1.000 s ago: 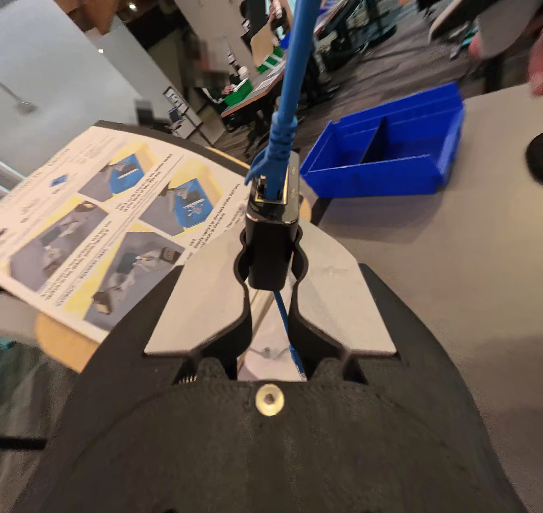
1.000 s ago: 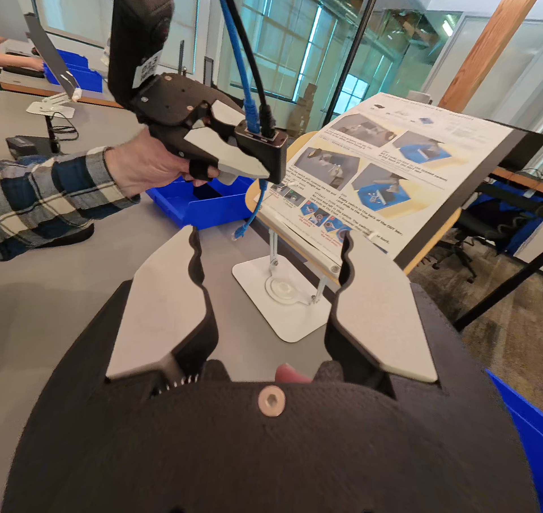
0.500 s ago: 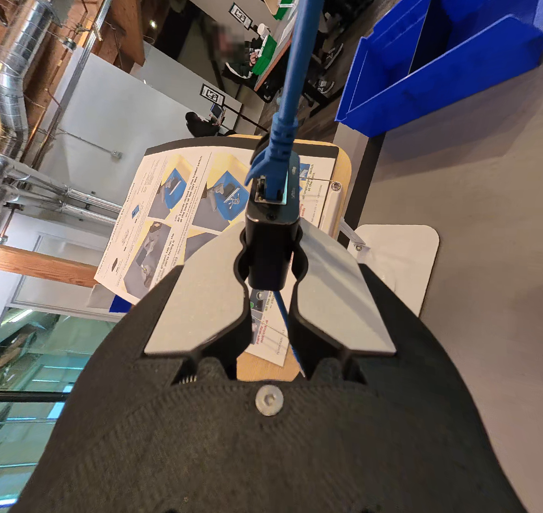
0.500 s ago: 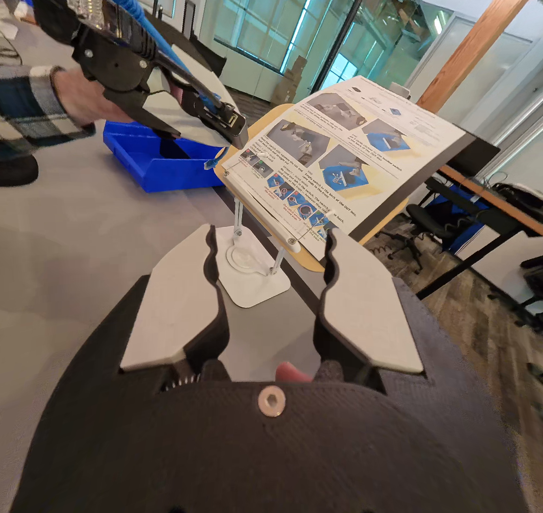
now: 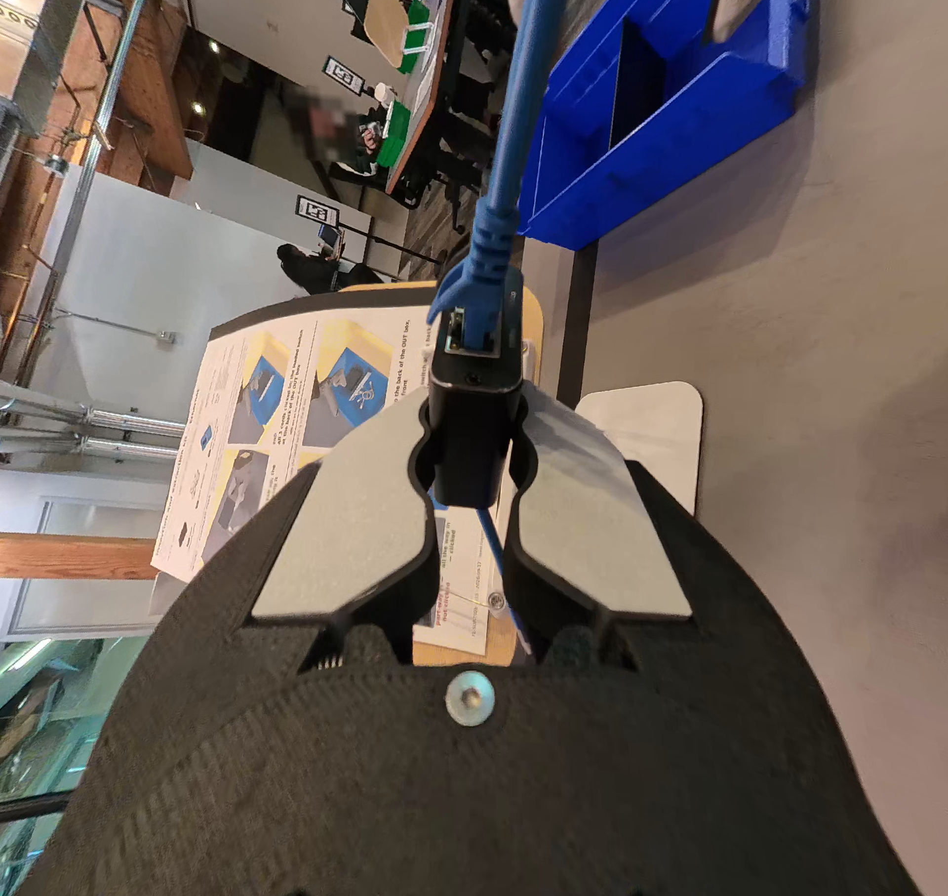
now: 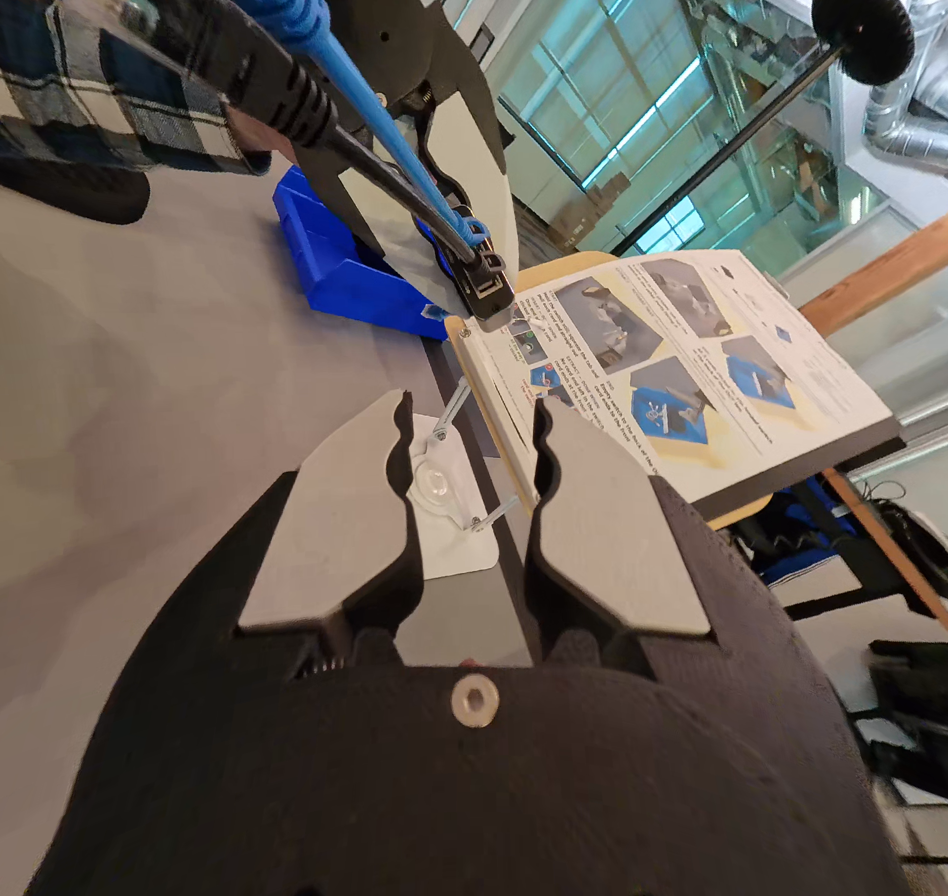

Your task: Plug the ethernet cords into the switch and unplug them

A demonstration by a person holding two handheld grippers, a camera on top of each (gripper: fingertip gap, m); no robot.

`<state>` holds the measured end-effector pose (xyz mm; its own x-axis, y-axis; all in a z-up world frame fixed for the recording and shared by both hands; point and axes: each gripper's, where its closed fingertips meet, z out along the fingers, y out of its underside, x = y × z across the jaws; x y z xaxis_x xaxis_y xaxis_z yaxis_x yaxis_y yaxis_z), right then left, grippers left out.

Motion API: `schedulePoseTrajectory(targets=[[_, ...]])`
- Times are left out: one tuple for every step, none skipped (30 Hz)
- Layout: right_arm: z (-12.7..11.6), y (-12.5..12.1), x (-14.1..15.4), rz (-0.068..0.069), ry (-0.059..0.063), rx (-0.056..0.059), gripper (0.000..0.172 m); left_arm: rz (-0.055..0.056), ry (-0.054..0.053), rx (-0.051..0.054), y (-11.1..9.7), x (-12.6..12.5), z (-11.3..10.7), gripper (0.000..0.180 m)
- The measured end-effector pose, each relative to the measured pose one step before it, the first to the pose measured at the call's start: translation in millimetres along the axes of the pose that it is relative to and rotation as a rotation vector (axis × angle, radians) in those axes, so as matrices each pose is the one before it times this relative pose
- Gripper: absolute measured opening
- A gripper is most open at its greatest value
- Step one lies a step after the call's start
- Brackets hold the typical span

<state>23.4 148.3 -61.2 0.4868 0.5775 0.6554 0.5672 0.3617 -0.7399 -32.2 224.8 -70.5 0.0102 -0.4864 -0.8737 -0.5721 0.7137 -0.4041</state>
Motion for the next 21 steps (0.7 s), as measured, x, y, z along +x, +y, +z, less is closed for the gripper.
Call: schedulePoseTrajectory(targets=[[2.03, -1.50, -1.02, -0.0222, -0.0036, 0.0035, 0.044, 0.0014, 0.0110, 0.0027, -1.46, 1.59, 0.62, 0.025], [1.66, -1.76, 0.14, -0.0194, 0.0032, 0.0024, 0.043, 0.0026, 0.0099, 0.0021, -1.05, 1.47, 0.82, 0.025], [1.38, -2.42, 0.35, -0.0243, 0.0056, 0.0056, 0.043, 0.0026, 0.0019, 0.0041, -1.23, 0.56, 0.79, 0.025], [1.47, -2.18, -0.07, -0.0264, 0.0033, 0.0027, 0.043, 0.0011, 0.0076, 0.0041, -1.13, 1.54, 0.98, 0.025], [2.03, -0.74, 0.04, -0.0299, 0.0050, -0.0088, 0.044, 0.0011, 0.0081, 0.0020, -0.81, 1.71, 1.11, 0.025], [2.32, 0.91, 0.29, -0.0307, 0.0056, -0.0205, 0.046, -0.0013, 0.0018, -0.0009, -0.35, 0.98, 1.33, 0.025], [2.20, 1.35, 0.07, -0.0286, 0.0033, -0.0205, 0.050, -0.0013, 0.0037, -0.0035, 0.13, 1.43, 1.37, 0.025], [1.70, 0.87, -1.16, -0.0235, -0.0053, -0.0164, 0.055, 0.0005, 0.0040, -0.0093, 1.20, 1.28, 1.66, 0.025], [0.76, 2.86, -0.97, -0.0137, -0.0086, -0.0252, 0.057, -0.0009, -0.0098, -0.0155, 2.40, -0.95, 1.48, 0.025], [-1.30, 5.43, 1.28, -0.0073, 0.0017, -0.0290, 0.059, -0.0077, -0.0166, -0.0242, 3.86, -2.65, 1.55, 0.025], [-2.84, 8.59, 1.78, 0.0072, -0.0066, -0.0310, 0.061, -0.0084, -0.0137, -0.0270, 4.99, -2.88, 1.65, 0.025], [-4.50, 13.03, 3.93, 0.0263, -0.0032, -0.0422, 0.065, -0.0145, -0.0211, -0.0343, 6.73, -4.66, 1.77, 0.025], [-6.10, 16.99, 6.92, 0.0340, 0.0108, -0.0531, 0.067, -0.0062, -0.0280, -0.0419, 8.15, -5.55, 2.23, 0.025], [-7.61, 17.33, 9.65, 0.0405, 0.0225, -0.0485, 0.065, 0.0032, -0.0329, -0.0407, 7.92, -5.72, 2.28, 0.025], [-9.60, 12.61, 10.84, 0.0571, 0.0206, -0.0265, 0.059, 0.0034, -0.0348, -0.0402, 7.10, -5.37, 2.16, 0.025], [-11.51, 2.84, 10.09, 0.0691, 0.0065, 0.0119, 0.054, 0.0179, -0.0426, -0.0348, 5.06, -5.14, 1.81, 0.025], [-10.79, -5.75, 8.46, 0.0807, -0.0099, 0.0355, 0.051, 0.0321, -0.0389, -0.0282, 2.83, -3.26, 1.58, 0.025], [-8.33, -12.09, 5.59, 0.0941, -0.0289, 0.0508, 0.052, 0.0322, -0.0299, -0.0278, 1.66, -1.23, 1.80, 0.025], [-4.25, -15.04, 1.30, 0.1108, -0.0538, 0.0557, 0.051, 0.0268, -0.0305, -0.0283, 0.96, -0.76, 2.21, 0.025], [1.17, -11.81, -1.99, 0.1197, -0.0711, 0.0364, 0.047, 0.0252, -0.0237, -0.0196, -0.31, 0.66, 2.35, 0.024], [6.53, -4.46, -4.43, 0.1168, -0.0861, -0.0029, 0.047, 0.0237, -0.0131, -0.0135, -1.23, 2.27, 2.52, 0.025]])
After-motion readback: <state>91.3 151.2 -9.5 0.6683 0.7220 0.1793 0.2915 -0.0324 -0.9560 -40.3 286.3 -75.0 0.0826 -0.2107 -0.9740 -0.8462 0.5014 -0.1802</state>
